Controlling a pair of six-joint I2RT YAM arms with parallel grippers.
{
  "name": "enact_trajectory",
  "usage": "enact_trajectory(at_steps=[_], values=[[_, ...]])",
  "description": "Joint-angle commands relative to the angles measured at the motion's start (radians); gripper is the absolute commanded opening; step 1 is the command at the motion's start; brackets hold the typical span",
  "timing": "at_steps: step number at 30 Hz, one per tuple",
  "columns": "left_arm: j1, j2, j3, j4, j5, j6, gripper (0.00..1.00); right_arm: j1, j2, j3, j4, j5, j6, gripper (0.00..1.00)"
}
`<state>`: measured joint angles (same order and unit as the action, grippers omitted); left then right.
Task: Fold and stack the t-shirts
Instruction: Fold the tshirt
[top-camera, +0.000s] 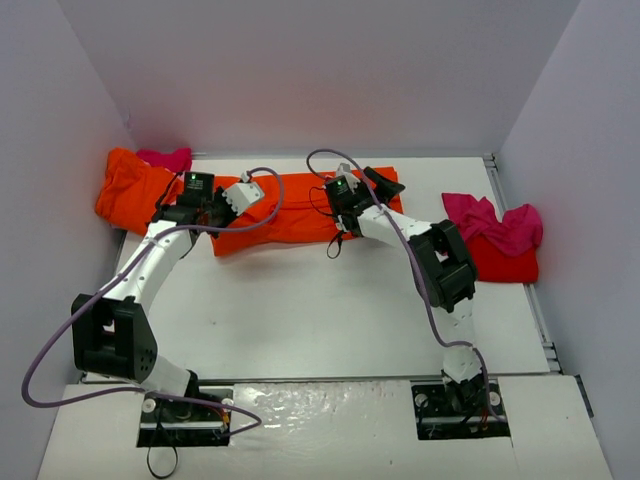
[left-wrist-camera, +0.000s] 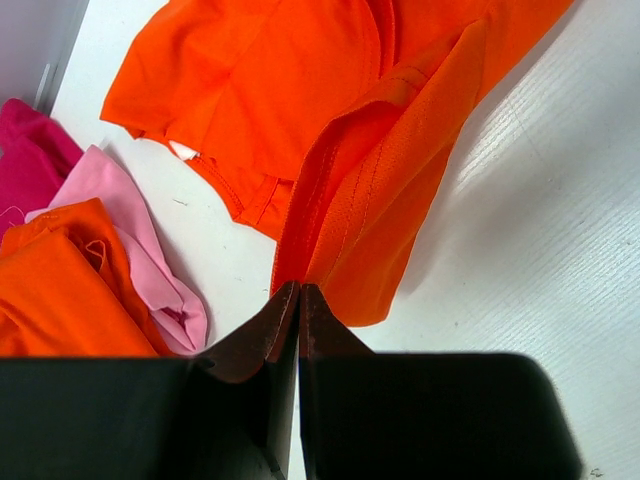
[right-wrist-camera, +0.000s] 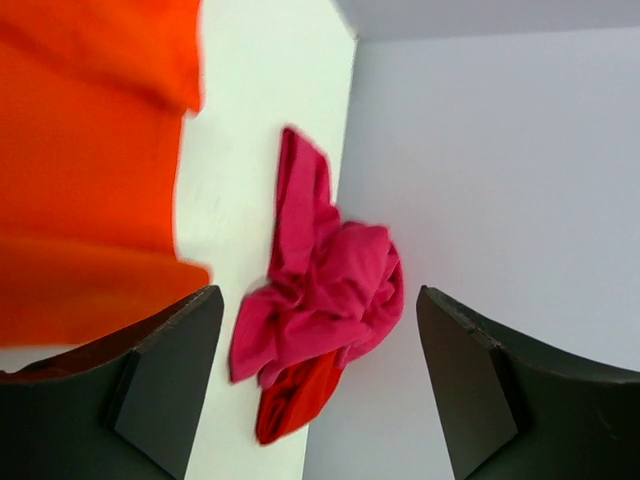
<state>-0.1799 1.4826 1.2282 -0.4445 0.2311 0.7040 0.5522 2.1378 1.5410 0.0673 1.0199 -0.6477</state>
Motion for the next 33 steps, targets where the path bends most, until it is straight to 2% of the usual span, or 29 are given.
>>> enact_trajectory(at_steps=[1, 5, 9, 14, 17, 22, 28, 33], values=[[0.013, -0.050, 0.014, 0.029, -0.008, 0.018, 0.00, -0.035, -0.069, 0.092, 0.054, 0.043, -0.070, 0.76], [0.013, -0.051, 0.008, 0.031, -0.011, 0.021, 0.00, -0.051, -0.060, 0.058, 0.048, 0.027, -0.077, 0.76], [0.012, -0.050, 0.005, 0.032, -0.012, 0.025, 0.00, -0.036, -0.160, -0.078, -0.030, -0.040, 0.012, 0.74], [0.013, -0.037, 0.013, 0.037, -0.010, 0.021, 0.00, 0.000, -0.286, -0.183, -0.169, -0.152, 0.134, 0.54], [0.011, -0.038, 0.015, 0.035, -0.009, 0.016, 0.00, 0.016, -0.327, -0.206, -0.234, -0.227, 0.177, 0.54], [0.012, -0.039, 0.005, 0.038, -0.014, 0.017, 0.00, 0.046, -0.332, -0.225, -0.328, -0.333, 0.222, 0.53], [0.012, -0.036, 0.007, 0.039, -0.017, 0.019, 0.00, 0.033, -0.283, -0.245, -0.361, -0.473, 0.216, 0.42], [0.012, -0.036, 0.011, 0.033, -0.022, 0.023, 0.00, 0.026, -0.229, -0.230, -0.364, -0.489, 0.204, 0.43]])
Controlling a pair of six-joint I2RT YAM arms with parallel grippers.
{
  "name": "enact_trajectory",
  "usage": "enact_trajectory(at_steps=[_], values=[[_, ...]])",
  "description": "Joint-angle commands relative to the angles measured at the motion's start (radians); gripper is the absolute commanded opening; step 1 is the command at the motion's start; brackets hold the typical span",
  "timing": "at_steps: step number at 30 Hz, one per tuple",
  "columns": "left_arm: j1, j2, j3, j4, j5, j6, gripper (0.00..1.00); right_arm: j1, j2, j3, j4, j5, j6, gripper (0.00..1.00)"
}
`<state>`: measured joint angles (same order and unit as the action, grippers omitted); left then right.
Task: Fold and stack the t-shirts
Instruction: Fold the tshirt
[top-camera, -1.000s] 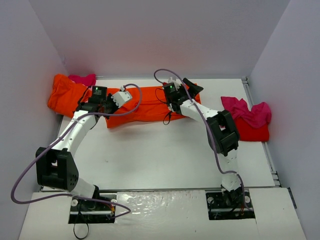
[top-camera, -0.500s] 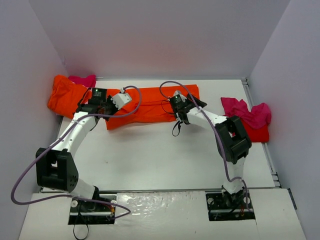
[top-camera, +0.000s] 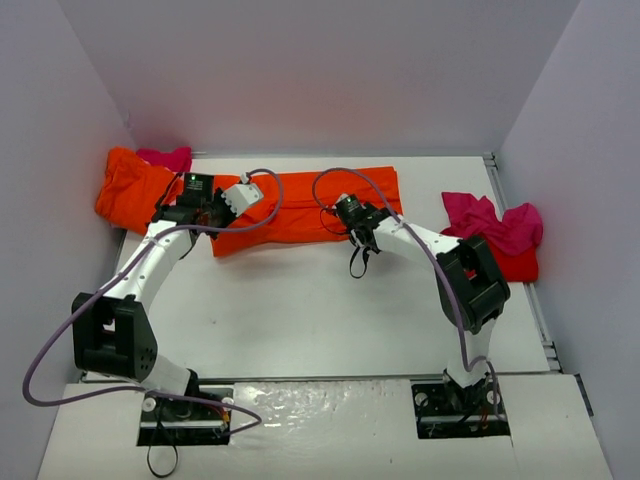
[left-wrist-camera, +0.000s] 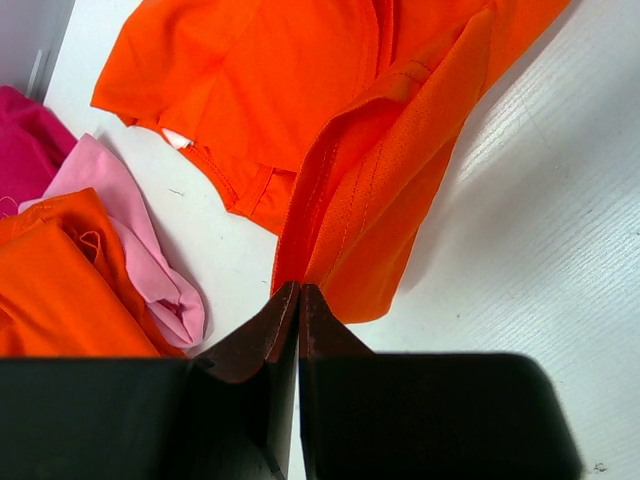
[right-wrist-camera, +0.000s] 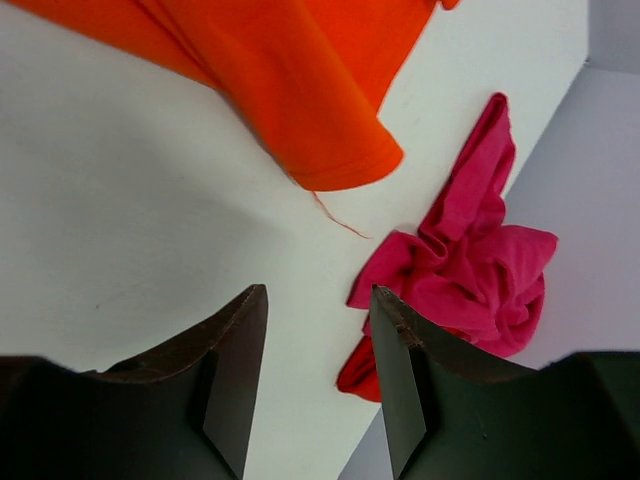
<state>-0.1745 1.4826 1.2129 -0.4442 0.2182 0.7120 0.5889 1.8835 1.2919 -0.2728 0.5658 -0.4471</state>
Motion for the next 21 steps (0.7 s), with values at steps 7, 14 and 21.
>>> enact_trajectory(at_steps=[7, 14, 21], values=[[0.007, -0.036, 0.013, 0.042, -0.011, 0.018, 0.00, -0.022, 0.089, 0.054, -0.037, -0.042, -0.024, 0.47], [0.007, -0.039, 0.012, 0.039, -0.014, 0.021, 0.00, -0.057, 0.139, 0.099, -0.039, -0.059, -0.045, 0.49], [0.009, -0.047, 0.004, 0.036, -0.022, 0.027, 0.00, -0.067, 0.206, 0.149, -0.039, -0.070, -0.060, 0.50]])
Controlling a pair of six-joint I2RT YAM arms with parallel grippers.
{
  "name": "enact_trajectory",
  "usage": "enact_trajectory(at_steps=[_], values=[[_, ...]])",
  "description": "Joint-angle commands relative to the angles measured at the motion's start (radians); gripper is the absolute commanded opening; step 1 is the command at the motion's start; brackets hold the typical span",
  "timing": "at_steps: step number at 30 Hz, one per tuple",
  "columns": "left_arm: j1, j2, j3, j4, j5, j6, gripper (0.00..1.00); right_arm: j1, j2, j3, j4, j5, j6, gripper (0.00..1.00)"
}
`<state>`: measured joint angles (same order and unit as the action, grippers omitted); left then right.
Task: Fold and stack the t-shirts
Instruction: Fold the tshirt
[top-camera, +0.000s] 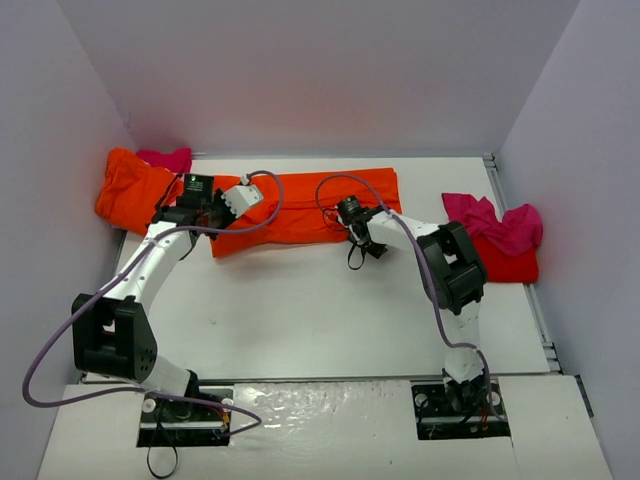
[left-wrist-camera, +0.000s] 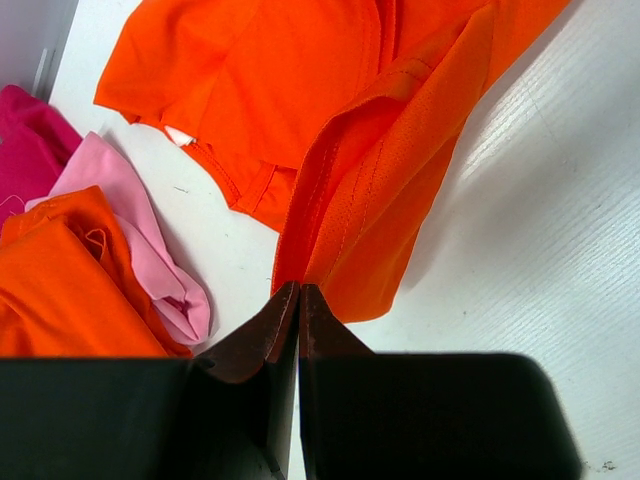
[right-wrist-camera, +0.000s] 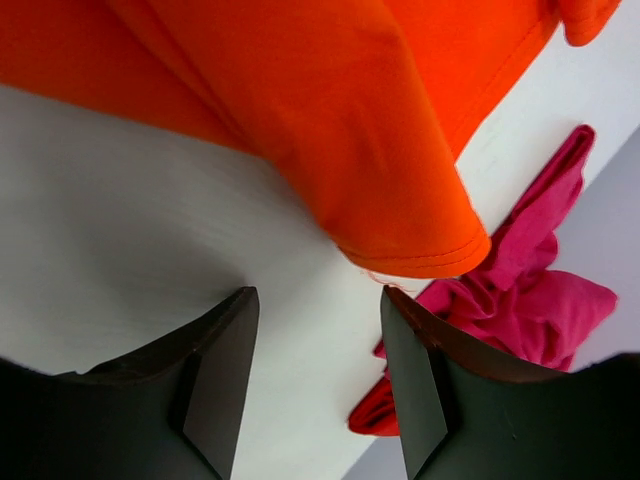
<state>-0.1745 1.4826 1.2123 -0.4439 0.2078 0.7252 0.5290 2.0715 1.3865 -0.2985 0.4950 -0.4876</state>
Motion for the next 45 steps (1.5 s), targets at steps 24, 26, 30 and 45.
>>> enact_trajectory(at_steps=[24, 26, 30, 45], values=[[0.019, -0.047, 0.002, 0.031, -0.021, 0.030, 0.00, -0.076, 0.121, 0.094, -0.056, -0.114, -0.052, 0.25], [0.019, -0.047, 0.003, 0.031, -0.021, 0.028, 0.00, -0.080, 0.121, 0.091, -0.056, -0.120, -0.050, 0.24], [0.019, -0.048, 0.000, 0.032, -0.021, 0.027, 0.00, -0.083, 0.124, 0.088, -0.056, -0.127, -0.046, 0.08], [0.033, -0.088, 0.018, 0.025, 0.006, -0.021, 0.00, -0.085, -0.093, 0.113, -0.053, -0.043, -0.038, 0.00]])
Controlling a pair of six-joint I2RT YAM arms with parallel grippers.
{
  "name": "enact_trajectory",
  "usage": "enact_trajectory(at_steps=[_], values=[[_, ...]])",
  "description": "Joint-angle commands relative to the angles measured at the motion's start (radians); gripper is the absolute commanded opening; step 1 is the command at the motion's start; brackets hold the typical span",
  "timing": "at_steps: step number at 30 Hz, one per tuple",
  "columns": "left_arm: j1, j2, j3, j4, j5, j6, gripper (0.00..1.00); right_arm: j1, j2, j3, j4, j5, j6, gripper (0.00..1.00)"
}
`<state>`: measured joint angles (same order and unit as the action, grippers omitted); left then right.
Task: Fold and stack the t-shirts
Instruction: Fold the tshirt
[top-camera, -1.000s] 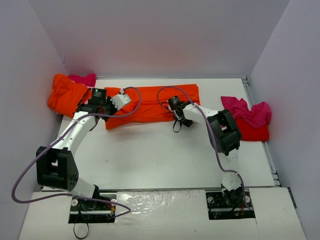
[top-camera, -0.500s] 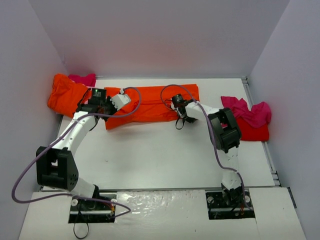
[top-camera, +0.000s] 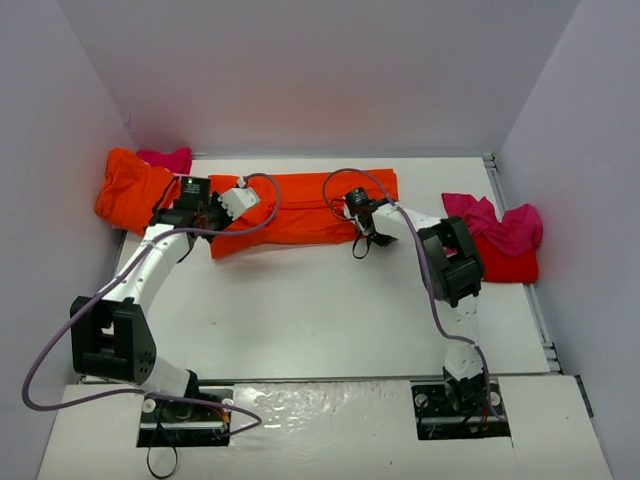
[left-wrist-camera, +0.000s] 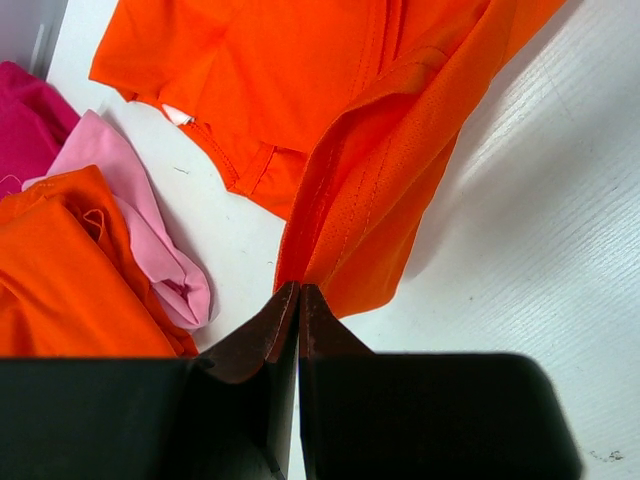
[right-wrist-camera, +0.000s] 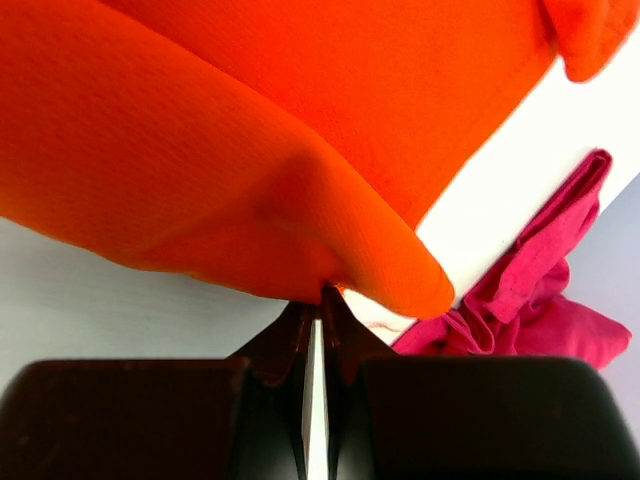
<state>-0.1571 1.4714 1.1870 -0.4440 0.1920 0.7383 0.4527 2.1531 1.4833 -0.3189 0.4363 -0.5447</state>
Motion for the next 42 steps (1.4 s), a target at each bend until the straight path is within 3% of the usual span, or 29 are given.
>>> enact_trajectory(at_steps=[1, 12, 24, 31, 36, 42], values=[[0.018, -0.082, 0.049, 0.019, 0.026, -0.038, 0.00, -0.009, -0.209, 0.018, -0.033, 0.022, 0.018, 0.00], [0.019, -0.182, 0.101, -0.161, 0.105, -0.029, 0.00, -0.007, -0.515, -0.099, -0.072, 0.011, -0.016, 0.00], [0.004, -0.375, 0.121, -0.638, 0.362, 0.022, 0.00, 0.001, -0.789, -0.286, -0.235, -0.121, -0.006, 0.00], [0.002, -0.508, 0.080, -0.872, 0.380, 0.067, 0.00, 0.009, -0.952, -0.359, -0.350, -0.188, 0.007, 0.00], [0.001, -0.528, 0.074, -0.920, 0.373, 0.088, 0.00, 0.017, -0.966, -0.376, -0.365, -0.189, 0.011, 0.00], [0.002, -0.396, 0.115, -0.829, 0.351, 0.108, 0.00, 0.016, -0.822, -0.306, -0.339, -0.172, 0.004, 0.00]])
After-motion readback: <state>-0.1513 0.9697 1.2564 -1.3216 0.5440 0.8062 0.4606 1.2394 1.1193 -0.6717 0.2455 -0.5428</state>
